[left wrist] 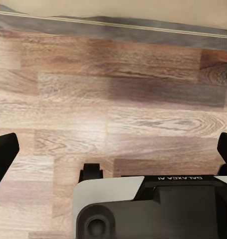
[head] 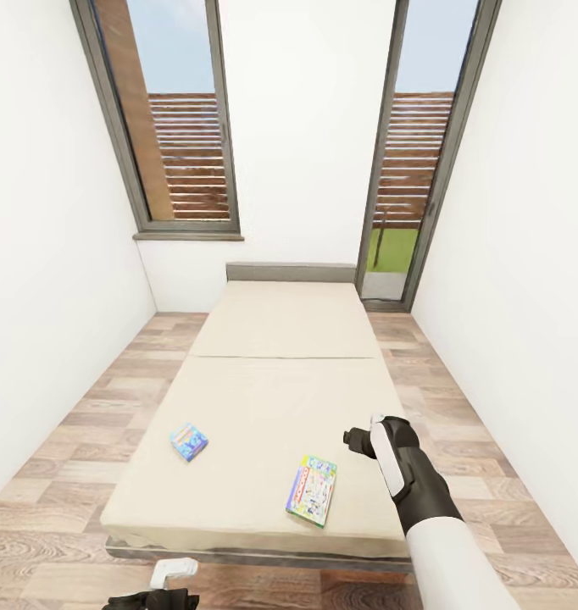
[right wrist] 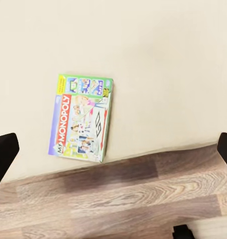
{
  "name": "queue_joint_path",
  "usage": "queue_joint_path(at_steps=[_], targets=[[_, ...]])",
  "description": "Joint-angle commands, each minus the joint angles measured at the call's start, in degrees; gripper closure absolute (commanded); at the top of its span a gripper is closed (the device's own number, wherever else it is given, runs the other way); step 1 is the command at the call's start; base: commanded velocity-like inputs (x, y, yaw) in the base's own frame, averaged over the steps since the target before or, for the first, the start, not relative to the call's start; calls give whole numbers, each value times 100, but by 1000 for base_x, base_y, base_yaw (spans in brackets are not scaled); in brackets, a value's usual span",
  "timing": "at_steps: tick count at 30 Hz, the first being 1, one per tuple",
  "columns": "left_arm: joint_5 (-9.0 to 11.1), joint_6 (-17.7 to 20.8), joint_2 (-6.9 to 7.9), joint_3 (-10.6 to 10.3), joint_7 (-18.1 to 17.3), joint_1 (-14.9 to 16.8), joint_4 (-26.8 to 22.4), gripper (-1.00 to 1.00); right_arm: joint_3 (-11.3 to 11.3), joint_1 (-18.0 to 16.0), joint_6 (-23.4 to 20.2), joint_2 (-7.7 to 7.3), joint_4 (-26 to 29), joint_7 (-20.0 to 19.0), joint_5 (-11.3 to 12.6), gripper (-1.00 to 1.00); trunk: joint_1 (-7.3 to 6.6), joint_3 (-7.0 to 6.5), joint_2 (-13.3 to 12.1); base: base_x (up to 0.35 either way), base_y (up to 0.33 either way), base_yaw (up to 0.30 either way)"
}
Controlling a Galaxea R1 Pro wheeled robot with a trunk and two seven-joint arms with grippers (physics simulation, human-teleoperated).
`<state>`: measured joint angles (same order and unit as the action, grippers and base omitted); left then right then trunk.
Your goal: Put all the toys in the child's room - the three board games (two on the bed and one on the table), the two jigsaw puzzles on the table, and the tennis ball on the table - inside the toy box on the table in the child's room.
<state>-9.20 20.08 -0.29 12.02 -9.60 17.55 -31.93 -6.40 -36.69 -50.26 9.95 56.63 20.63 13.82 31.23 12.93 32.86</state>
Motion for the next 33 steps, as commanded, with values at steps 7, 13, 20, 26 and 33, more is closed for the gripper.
queue_joint_path(at_steps=[7, 13, 20, 26, 33], targets=[[-65, 17, -35, 30, -51, 3, 29, -100, 132, -150, 250, 4, -621, 40, 70, -100, 4, 10, 8, 106, 0, 0], [-70, 21, -88, 15, -51, 3, 74, -100, 201, -587, 684, 4, -1638, 33, 64, -100, 4, 10, 8, 10, 0, 0], [-70, 22, -90, 12, -51, 3, 82, -100, 238, -659, 779, 4, -1840, 29, 66, -100, 4, 10, 8, 8, 92, 0], [-73, 22, -93, 11, -51, 3, 82, -100, 381, -663, 844, 4, -1855, 28, 67, -100, 4, 10, 8, 6, 40, 0], [-74, 22, -94, 11, -51, 3, 90, -100, 558, -664, 874, 4, -1857, 28, 68, -100, 4, 10, 8, 59, 99, 0]])
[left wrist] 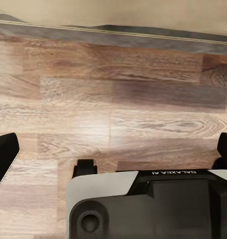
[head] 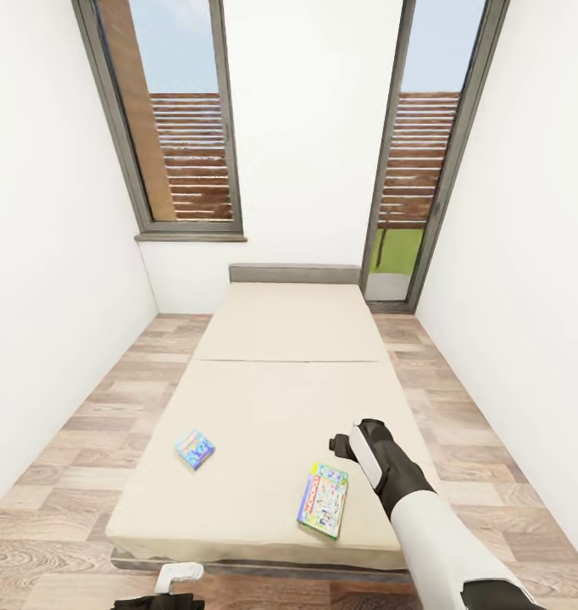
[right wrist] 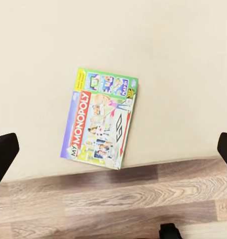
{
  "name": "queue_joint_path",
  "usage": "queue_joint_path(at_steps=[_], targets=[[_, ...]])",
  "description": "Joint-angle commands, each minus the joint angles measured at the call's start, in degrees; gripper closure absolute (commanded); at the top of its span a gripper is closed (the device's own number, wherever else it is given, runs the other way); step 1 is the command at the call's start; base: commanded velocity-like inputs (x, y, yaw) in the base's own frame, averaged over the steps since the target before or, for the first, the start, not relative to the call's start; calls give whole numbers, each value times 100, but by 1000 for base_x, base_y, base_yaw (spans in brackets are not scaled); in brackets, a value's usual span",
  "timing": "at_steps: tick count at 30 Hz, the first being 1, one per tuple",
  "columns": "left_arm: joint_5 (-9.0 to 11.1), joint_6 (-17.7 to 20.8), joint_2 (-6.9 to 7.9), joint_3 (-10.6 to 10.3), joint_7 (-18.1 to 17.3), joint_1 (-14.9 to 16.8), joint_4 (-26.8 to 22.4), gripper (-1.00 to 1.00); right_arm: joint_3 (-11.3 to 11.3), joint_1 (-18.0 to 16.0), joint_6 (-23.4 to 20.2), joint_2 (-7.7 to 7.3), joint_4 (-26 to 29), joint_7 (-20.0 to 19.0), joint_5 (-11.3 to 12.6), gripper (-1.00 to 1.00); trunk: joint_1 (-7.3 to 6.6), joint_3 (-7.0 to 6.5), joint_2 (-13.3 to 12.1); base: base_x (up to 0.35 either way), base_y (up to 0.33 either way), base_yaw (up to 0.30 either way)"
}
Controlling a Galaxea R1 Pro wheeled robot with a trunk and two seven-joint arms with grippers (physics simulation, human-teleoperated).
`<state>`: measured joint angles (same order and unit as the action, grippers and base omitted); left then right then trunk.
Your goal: Put all the toys in the child's room - the three board games (two on the bed and one on the table), the two jigsaw puzzles on the table, and the tennis ball on the table - inside the toy box on the table in the child's room.
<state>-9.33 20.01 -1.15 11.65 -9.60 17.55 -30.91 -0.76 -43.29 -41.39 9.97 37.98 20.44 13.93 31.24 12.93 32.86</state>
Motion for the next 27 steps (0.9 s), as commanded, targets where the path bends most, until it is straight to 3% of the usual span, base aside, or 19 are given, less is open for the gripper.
queue_joint_path(at_steps=[1, 14, 19, 27], targets=[[-60, 26, -8, 48, -50, 3, -12, -100, 4, -4, -11, 3, 8, 47, 57, -100, 4, 10, 8, 141, 114, 0], [-60, 21, -8, 48, -50, 3, -3, -100, 23, -4, -17, 3, 42, 4, 57, -100, 4, 10, 8, 176, 18, 0], [-60, 21, -8, 48, -50, 3, -2, -100, 23, -4, -18, 3, 50, -300, 57, -100, 4, 10, 8, 40, 1, 0], [-60, 23, -8, 43, -50, 3, -2, -100, 23, -4, -9, 3, 51, -453, 57, -100, 4, 51, 8, 6, 0, 0]])
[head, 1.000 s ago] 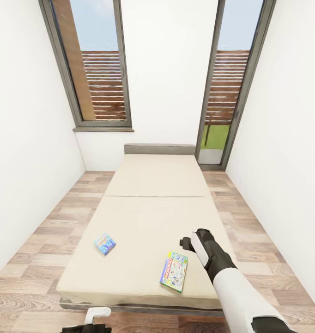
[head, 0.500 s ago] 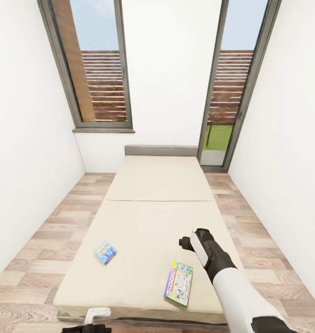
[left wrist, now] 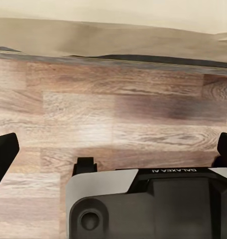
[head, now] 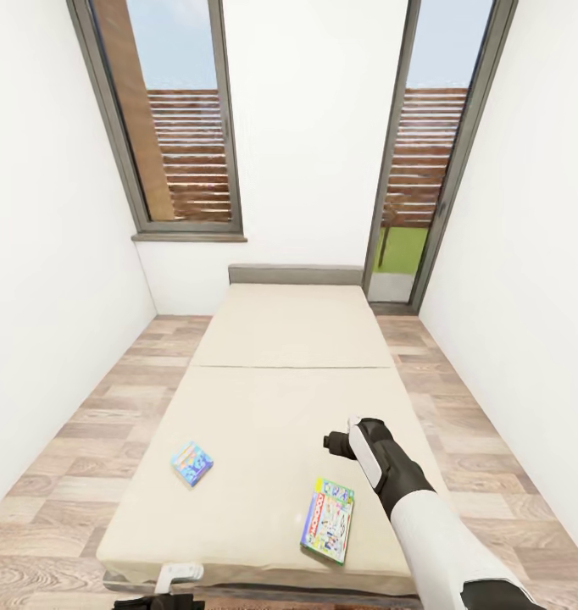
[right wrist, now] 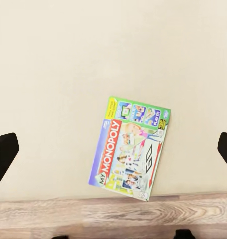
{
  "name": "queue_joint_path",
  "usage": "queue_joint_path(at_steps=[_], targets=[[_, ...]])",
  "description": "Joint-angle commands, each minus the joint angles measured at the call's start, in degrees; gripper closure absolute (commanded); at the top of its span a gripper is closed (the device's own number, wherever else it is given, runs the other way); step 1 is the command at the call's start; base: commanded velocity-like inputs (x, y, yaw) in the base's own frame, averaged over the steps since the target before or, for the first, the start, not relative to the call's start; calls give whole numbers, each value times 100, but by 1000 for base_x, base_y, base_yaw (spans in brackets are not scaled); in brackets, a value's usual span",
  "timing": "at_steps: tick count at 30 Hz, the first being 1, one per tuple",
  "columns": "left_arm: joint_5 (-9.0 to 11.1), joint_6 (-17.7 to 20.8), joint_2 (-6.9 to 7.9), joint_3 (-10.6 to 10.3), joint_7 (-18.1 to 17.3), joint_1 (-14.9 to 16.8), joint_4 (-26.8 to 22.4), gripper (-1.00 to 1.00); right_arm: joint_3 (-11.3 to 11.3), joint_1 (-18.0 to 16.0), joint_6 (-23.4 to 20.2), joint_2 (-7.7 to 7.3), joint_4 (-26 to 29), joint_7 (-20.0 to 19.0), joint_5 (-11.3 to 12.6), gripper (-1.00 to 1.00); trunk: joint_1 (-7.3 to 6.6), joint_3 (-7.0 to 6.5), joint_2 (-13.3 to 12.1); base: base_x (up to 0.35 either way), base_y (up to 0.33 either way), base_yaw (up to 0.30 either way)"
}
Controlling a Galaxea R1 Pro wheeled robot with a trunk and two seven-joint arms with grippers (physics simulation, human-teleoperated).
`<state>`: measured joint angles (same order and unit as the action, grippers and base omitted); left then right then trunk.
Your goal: Put all the toys in the child's room - the three board games (two on the bed and one on the table), the two jigsaw puzzles on the table, and the tennis ball on the table - inside the toy box on the table in the child's room.
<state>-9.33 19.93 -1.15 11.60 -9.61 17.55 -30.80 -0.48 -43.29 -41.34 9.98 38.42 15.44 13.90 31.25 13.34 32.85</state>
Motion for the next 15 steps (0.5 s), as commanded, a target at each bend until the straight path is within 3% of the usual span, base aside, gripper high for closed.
queue_joint_path(at_steps=[1, 15], targets=[[-60, 34, -10, 47, -50, 3, -10, -100, -5, -4, -11, 2, 7, 42, 60, -100, 2, 19, 9, 0, 0, 0], [-61, 38, -27, -6, -50, 3, 149, -100, -5, -4, -6, 2, 8, 32, 60, -100, 2, 148, 9, 0, 0, 0]])
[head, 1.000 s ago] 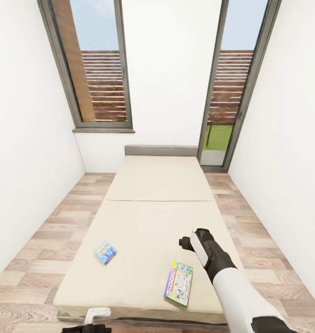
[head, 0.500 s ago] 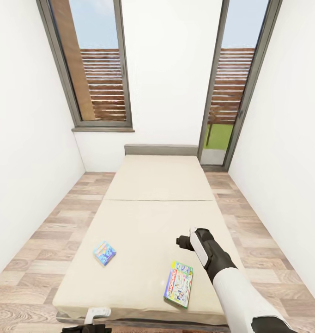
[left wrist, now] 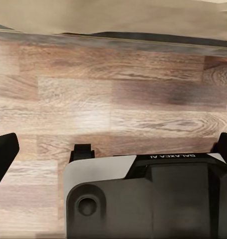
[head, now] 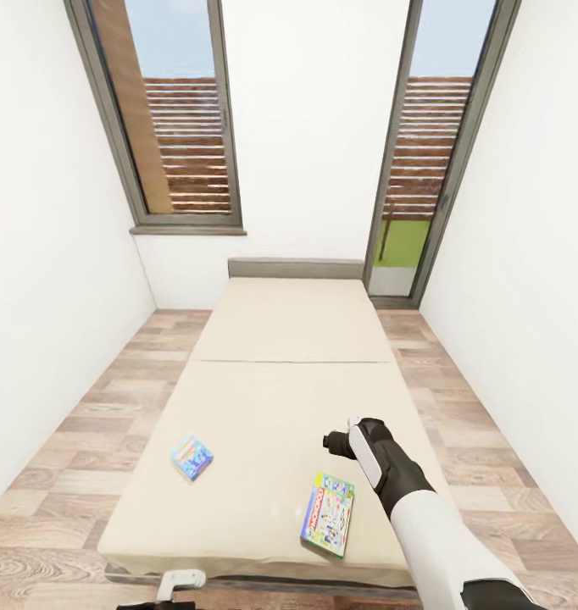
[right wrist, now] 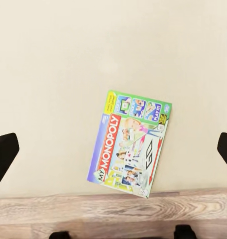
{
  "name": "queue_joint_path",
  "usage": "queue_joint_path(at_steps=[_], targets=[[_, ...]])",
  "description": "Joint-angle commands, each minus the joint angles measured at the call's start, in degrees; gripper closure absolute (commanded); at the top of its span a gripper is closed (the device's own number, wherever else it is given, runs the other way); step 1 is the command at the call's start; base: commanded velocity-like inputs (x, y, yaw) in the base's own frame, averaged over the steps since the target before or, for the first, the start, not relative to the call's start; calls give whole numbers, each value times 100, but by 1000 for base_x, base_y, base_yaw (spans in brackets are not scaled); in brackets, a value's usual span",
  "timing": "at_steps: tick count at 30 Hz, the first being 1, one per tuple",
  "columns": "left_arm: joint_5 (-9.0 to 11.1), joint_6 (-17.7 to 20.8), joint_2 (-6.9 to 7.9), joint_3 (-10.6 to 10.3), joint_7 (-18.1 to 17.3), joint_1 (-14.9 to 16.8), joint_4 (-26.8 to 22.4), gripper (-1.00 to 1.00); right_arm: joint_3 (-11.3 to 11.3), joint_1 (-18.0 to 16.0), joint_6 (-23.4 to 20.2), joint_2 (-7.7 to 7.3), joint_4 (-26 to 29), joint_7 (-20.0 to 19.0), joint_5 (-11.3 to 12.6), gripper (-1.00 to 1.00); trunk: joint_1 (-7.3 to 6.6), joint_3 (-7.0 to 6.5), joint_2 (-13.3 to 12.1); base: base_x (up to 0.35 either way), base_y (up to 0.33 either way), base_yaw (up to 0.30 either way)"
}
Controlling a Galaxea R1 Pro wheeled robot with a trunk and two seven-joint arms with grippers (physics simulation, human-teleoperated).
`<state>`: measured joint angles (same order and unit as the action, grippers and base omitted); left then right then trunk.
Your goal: Put all the toys in the child's room - the three board games (two on the bed and one on the table), the two jigsaw puzzles on the table, and the tennis ball on the table - inside the toy box on the table in the child's room.
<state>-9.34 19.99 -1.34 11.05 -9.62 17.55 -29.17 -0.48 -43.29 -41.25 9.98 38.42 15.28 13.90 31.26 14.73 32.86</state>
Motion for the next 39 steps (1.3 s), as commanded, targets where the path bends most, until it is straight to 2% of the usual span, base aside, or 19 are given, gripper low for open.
queue_joint_path(at_steps=[1, 39], targets=[[-60, 32, -8, 48, -49, 2, -13, -100, -5, -4, -15, 2, 7, 49, 60, -100, 2, 19, 9, 0, 0, 0], [-59, 23, -12, 46, -49, 2, -10, -100, 4, 5, -14, 2, 3, 45, 60, -100, 2, 377, 9, 0, 0, 0]])
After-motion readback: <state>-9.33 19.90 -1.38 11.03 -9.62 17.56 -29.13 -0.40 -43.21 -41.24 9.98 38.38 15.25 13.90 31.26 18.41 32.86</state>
